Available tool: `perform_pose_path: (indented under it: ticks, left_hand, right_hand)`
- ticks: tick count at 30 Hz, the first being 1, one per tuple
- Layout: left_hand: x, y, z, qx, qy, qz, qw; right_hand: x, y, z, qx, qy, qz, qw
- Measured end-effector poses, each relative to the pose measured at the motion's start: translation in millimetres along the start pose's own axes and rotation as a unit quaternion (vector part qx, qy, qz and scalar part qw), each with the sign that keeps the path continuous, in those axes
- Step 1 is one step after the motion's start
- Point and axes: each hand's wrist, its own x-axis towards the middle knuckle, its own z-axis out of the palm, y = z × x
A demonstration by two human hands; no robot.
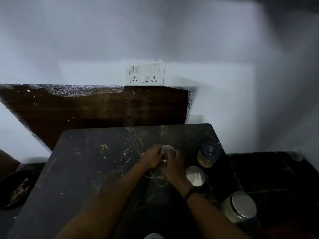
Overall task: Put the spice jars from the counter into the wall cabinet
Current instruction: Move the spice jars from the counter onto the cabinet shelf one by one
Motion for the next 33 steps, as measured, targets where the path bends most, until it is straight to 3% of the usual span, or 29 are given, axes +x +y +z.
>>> perform_pose_path:
  ticks: [7, 15, 19, 23, 27, 33]
  left_hand:
    - [8.3, -6.8, 15.0, -0.170, -0.010, -0.049, 0.984]
    - [4.3, -8.2, -4.2, -0.310, 0.107, -0.089, 0.940]
    - [2.9, -11.8, -30.9, -0.369, 0.144, -0.079, 0.915]
    - [-7.4, -10.4, -51.4, -0.434, 0.088, -0.039, 0.896]
    - [-22.9, -4.7, -49.7, -0.500, 0.044, -0.037, 0.864]
    - [-40.7, 3.9, -51.6, -0.520, 0.076, -0.042, 0.850]
  right_hand:
    - [2.9, 6.9, 14.1, 0.008, 0.006, -0.012, 1.000]
    - [26.2, -1.5, -2.8, 0.218, 0.122, 0.022, 0.968]
    - [40.3, -11.4, -28.9, 0.462, 0.037, 0.025, 0.886]
    - [49.7, -22.7, -43.2, 0.574, -0.004, 0.045, 0.818]
    - [48.9, -31.9, -46.3, 0.608, -0.017, 0.067, 0.791]
    - [34.1, -44.0, -55.3, 0.616, -0.050, 0.040, 0.785]
